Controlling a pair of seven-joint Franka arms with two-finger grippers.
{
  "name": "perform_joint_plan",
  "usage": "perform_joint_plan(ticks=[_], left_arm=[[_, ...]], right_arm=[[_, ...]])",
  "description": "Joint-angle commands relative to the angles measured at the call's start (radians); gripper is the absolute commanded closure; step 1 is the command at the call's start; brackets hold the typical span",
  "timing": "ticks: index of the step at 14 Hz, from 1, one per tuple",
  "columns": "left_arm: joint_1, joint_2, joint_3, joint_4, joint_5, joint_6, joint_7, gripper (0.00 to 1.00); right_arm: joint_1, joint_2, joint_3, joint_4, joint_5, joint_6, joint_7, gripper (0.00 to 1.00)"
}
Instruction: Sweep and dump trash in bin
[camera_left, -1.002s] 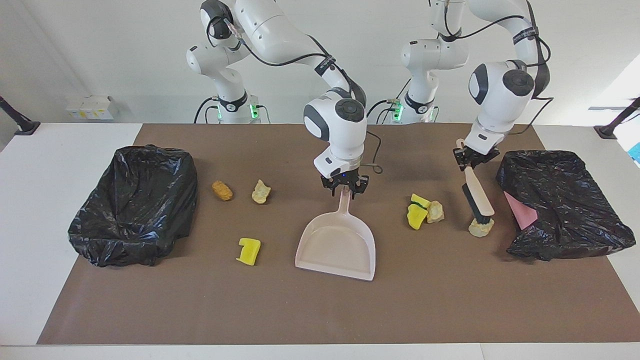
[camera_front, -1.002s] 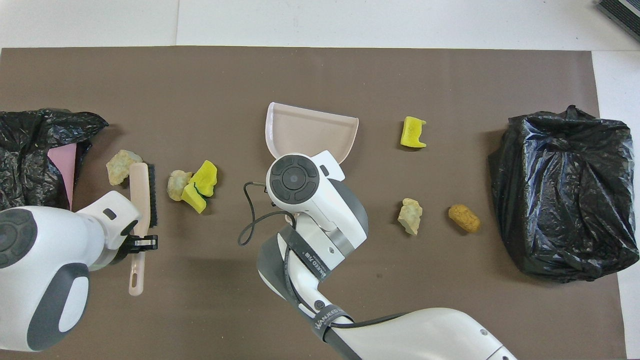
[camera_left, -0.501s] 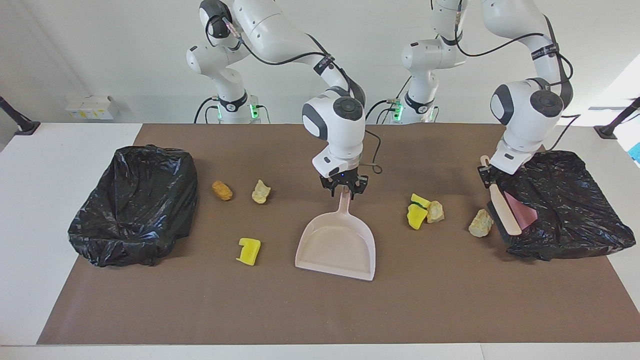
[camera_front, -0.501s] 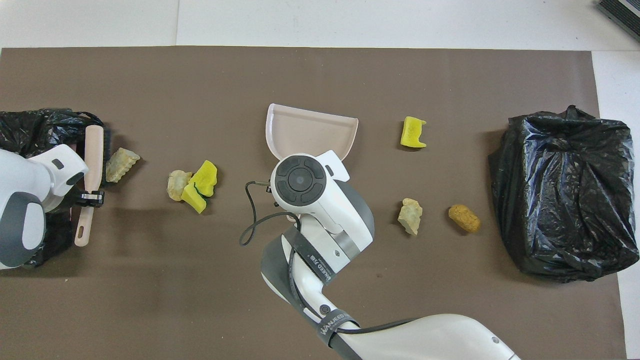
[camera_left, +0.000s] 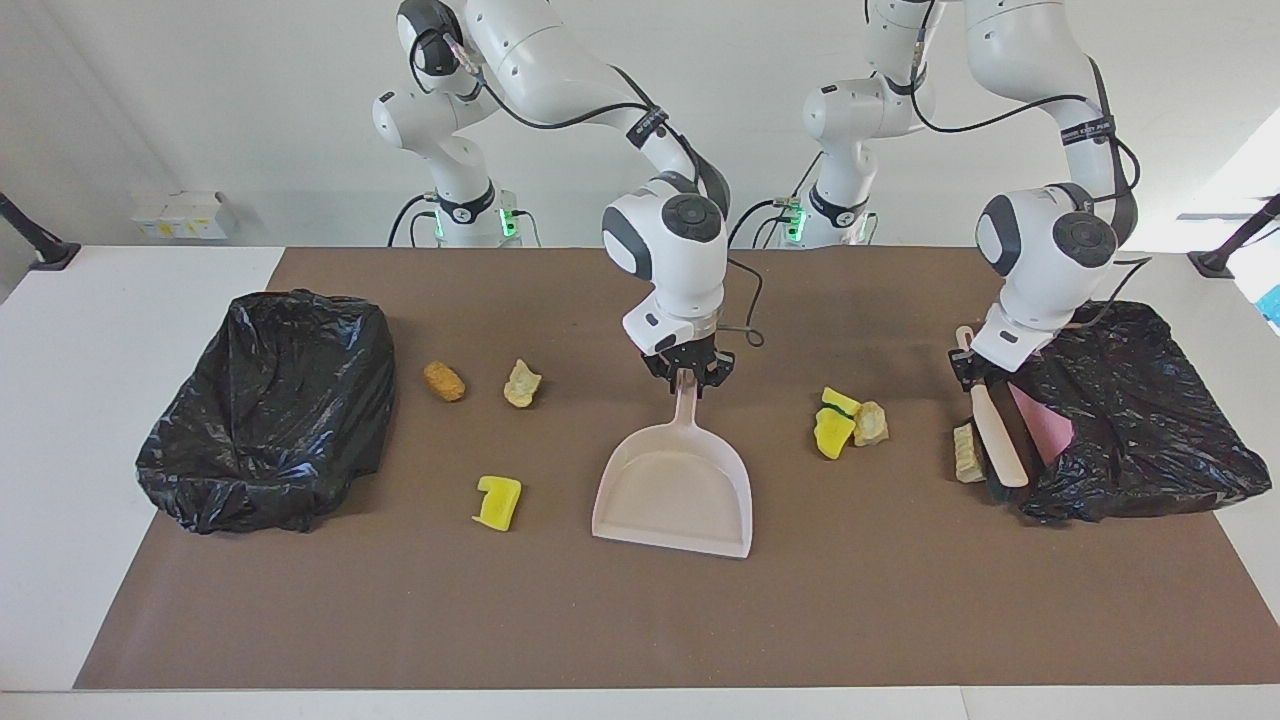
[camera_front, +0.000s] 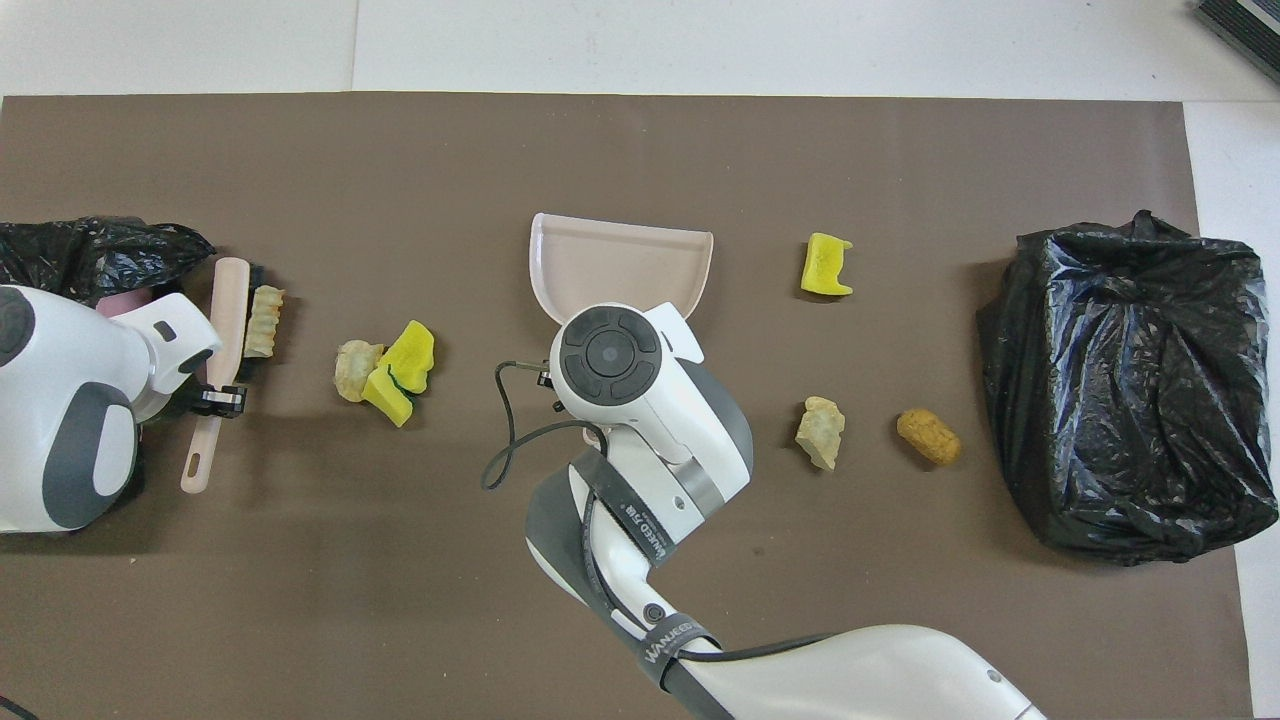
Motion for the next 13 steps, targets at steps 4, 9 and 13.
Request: perform_joint_plan(ticks=[4,9,13], left_arm=[[-0.113,-0.058,0.01,-0.069,-0.102,-0.052,-0.018,1.0],[-0.188,-0.075,0.01,-0.087,-0.14,-0.07,-0.19,1.0],[-0.219,-0.088,0.01,-0.11,-0.179,-0.067,-0.29,1.0]], right_arm=[[-0.011,-0.036,0.006,-0.026,-0.005,-0.034,-0.072,1.0],[-0.011,-0.05,-0.002,-0.006,-0.006,-0.059,-0.348,1.0],[-0.045,-0.055,-0.006,-0.006,-0.011,-0.111,-0.73,1.0]])
